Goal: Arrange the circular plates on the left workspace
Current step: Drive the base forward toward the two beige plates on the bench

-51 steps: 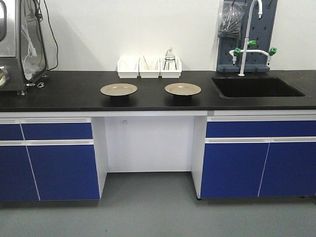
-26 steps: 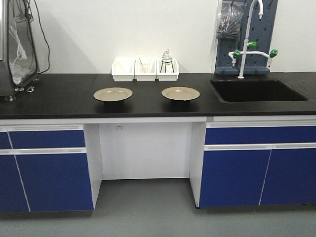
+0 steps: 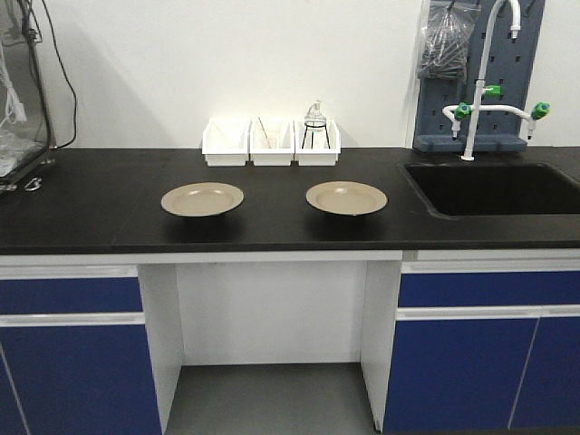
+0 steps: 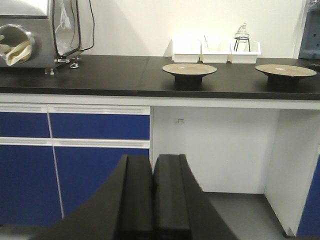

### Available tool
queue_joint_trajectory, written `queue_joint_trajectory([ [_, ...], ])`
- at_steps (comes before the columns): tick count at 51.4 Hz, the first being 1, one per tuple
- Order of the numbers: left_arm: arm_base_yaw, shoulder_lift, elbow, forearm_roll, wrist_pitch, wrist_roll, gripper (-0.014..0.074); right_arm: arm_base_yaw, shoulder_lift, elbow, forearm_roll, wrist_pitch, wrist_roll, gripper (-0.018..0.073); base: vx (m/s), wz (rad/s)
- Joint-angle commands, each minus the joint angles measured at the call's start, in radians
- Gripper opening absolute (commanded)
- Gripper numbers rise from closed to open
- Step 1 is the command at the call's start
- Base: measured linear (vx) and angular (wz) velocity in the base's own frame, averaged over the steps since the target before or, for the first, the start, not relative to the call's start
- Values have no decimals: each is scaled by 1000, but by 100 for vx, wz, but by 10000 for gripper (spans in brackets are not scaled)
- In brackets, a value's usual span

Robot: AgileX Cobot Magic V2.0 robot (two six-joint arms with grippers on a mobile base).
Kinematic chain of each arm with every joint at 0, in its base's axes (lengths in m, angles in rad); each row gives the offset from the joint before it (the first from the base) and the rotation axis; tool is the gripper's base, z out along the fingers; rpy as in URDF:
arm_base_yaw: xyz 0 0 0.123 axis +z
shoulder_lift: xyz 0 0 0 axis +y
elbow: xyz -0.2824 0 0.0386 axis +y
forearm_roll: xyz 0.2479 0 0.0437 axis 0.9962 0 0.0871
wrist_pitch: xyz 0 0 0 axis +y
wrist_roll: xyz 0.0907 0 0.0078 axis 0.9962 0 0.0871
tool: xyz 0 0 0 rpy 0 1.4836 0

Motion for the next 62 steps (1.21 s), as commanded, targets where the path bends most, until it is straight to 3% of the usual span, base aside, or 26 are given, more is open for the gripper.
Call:
queue_joint_trajectory([
  [1, -7, -16, 19, -1, -81, -10, -1, -3, -9, 18, 0, -79, -10, -3, 49, -1],
  [62, -7, -16, 19, -1, -82, -10, -1, -3, -9, 18, 0, -80, -10, -3, 52, -1],
])
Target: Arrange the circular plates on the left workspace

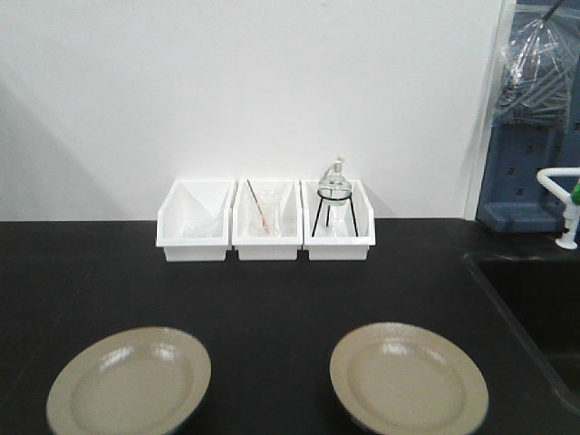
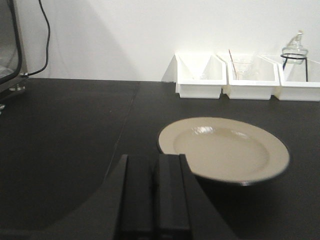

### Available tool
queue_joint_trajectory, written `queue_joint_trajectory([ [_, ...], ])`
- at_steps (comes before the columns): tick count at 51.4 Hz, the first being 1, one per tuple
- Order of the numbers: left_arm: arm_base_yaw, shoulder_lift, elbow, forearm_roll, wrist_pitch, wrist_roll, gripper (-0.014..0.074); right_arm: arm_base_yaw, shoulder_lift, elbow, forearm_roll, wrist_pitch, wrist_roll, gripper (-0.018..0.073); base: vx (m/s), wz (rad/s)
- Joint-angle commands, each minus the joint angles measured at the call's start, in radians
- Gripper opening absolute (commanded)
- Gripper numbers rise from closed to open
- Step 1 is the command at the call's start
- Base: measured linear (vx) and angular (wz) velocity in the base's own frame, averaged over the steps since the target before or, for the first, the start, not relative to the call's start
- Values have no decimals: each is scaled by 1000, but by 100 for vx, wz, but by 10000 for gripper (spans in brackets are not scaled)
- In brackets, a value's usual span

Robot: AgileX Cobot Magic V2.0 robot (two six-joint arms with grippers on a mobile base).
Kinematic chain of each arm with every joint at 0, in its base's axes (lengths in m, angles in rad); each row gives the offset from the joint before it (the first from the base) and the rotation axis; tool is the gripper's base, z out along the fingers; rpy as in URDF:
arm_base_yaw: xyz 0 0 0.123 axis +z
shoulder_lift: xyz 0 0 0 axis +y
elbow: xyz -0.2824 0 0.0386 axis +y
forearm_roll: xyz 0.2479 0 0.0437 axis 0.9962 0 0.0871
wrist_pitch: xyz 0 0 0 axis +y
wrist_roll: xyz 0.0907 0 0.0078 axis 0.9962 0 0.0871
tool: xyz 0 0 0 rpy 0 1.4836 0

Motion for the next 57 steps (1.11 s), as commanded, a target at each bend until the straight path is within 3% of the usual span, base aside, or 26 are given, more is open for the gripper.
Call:
queue_joint_trajectory([
  [1, -7, -16, 19, -1, -82, -10, -1, -3, -9, 18, 0, -80, -10, -3, 40, -1],
  [46, -7, -16, 19, -1, -82, -10, -1, -3, -9, 18, 0, -77, -10, -3, 15, 1],
  [57, -7, -16, 11, -6, -152, -17, -1, -3, -9, 16, 4, -198, -6, -3, 0, 0],
])
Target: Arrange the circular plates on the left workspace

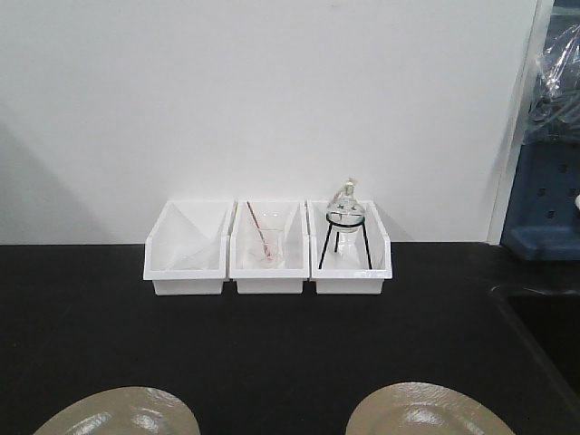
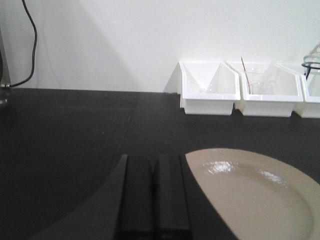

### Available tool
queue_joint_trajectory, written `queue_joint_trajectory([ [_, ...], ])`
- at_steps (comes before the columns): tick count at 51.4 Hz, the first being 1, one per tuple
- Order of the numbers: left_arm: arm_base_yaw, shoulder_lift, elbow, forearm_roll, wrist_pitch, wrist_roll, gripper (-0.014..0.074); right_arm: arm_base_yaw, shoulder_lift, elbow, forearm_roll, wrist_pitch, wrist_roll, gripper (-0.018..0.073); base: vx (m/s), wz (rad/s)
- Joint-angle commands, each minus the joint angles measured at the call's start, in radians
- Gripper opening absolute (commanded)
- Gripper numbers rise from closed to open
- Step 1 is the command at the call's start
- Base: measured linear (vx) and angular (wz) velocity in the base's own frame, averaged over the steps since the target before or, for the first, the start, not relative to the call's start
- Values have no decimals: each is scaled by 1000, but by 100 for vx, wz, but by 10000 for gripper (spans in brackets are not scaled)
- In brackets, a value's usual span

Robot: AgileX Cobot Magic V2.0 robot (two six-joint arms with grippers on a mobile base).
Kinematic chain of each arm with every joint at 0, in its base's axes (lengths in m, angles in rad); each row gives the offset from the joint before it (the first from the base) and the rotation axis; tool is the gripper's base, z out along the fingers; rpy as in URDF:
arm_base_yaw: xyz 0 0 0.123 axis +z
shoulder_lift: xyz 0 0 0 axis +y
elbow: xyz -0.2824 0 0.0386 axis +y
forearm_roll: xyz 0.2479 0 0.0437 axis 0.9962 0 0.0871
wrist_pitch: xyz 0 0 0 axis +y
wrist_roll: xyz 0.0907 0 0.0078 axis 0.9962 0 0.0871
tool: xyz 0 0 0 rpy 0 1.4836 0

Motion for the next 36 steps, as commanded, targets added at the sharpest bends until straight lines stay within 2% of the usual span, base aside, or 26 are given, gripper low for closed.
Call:
queue_joint_trajectory([
  [1, -7, -16, 7, -15, -143, -25, -1, -3, -9, 14, 14, -185, 0, -3, 0, 0],
  [4, -7, -16, -9, -73, -159, -85, -1, -3, -9, -5, 72, -236, 65, -3, 0, 0],
  [8, -7, -14, -47, -180, -122, -190, -1, -3, -4, -65, 179, -200, 152, -3, 0, 0],
  [13, -7, 9, -123, -201, -7, -198, -1, -3, 55, -167, 309, -41, 199, -3, 0, 0],
  [20, -8, 128, -272, -202, 190, -107, -1, -3, 273, -330, 323, 191, 188, -3, 0, 0],
  [27, -8, 368, -439, -262, 356, -49, -1, -3, 565, -538, 353, 395, 145, -3, 0, 0],
  [31, -8, 534, -523, -334, 430, 50, -1, -3, 752, -672, 397, 533, 31, -3, 0, 0],
  [36, -7, 744, -649, -457, 542, 246, -1, -3, 970, -826, 501, 707, -176, -3, 0, 0],
])
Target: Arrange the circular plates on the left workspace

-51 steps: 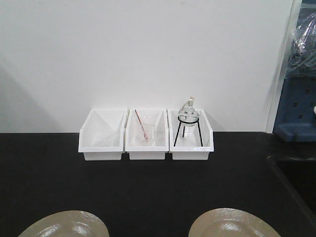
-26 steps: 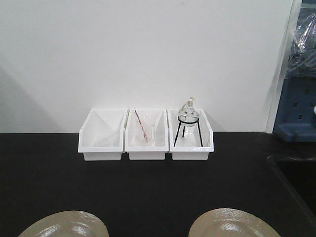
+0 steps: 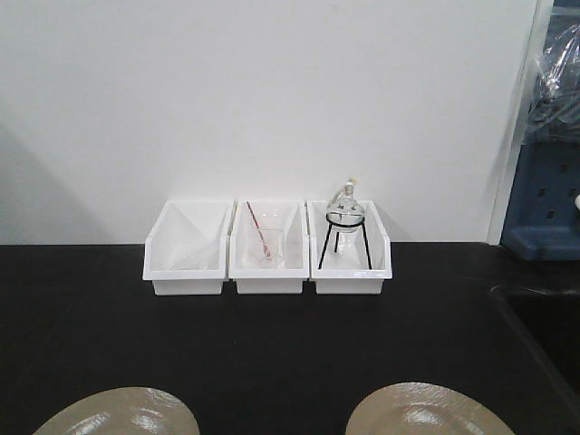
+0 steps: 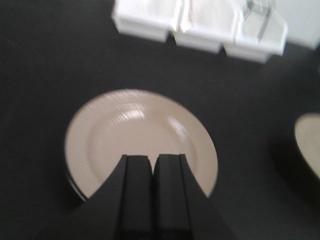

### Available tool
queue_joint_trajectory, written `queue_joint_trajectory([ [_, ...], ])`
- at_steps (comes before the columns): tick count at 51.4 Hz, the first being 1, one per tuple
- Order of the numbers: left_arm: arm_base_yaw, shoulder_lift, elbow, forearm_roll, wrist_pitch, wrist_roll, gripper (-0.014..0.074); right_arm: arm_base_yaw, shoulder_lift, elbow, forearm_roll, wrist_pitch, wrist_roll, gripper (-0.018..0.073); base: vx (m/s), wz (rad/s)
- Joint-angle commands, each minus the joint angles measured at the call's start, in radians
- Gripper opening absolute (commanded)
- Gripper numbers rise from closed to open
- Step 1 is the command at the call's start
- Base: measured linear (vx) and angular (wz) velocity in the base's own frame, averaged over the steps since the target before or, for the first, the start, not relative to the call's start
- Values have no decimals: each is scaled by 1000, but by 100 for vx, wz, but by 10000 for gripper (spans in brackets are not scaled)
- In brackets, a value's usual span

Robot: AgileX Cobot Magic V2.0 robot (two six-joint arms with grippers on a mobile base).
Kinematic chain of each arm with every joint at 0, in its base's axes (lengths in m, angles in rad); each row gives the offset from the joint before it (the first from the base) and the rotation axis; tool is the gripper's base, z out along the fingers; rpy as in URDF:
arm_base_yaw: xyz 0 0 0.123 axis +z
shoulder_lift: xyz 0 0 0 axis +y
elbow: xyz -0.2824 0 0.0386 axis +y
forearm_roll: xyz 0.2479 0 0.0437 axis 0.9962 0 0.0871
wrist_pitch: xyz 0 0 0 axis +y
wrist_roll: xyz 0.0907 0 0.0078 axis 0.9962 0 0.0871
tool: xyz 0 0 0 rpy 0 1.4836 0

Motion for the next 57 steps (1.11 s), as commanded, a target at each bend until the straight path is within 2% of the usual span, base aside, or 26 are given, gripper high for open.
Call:
queue_joint_trajectory([
  [1, -6, 192, -133, -150, 46, 178, -1, -3, 197, -167, 138, 114, -209, -3, 0, 0],
  [6, -6, 397, -261, -256, 176, 261, -1, -3, 369, -304, 285, 242, -363, -3, 0, 0],
  [11, 3, 583, -370, -304, 313, 301, -1, -5, 533, -417, 440, 355, -467, -3, 0, 0],
  [14, 33, 651, -407, -316, 368, 323, -1, -14, 578, -444, 482, 384, -501, -3, 0, 0],
  [19, 120, 684, -423, -325, 396, 352, -1, -90, 609, -444, 538, 398, -545, -3, 0, 0],
  [23, 224, 680, -423, -296, 415, 365, -1, -198, 603, -444, 542, 412, -567, -3, 0, 0],
  [27, 297, 681, -423, -295, 425, 363, -1, -297, 599, -444, 583, 428, -566, -3, 0, 0],
  [30, 323, 681, -423, -296, 425, 363, -1, -349, 599, -444, 637, 436, -567, -3, 0, 0],
  [35, 324, 681, -423, -248, 375, 364, -1, -397, 599, -444, 681, 435, -597, -3, 0, 0],
  [41, 324, 681, -423, -174, 375, 339, -1, -423, 599, -444, 683, 430, -619, -3, 0, 0],
  [46, 324, 681, -423, -107, 369, 332, -1, -423, 599, -444, 681, 424, -619, -3, 0, 0],
  [50, 324, 681, -423, -70, 368, 295, 0, -423, 599, -444, 684, 424, -619, -3, 0, 0],
  [57, 324, 682, -423, -49, 364, 288, 11, -423, 599, -444, 686, 423, -619, -3, 0, 0],
])
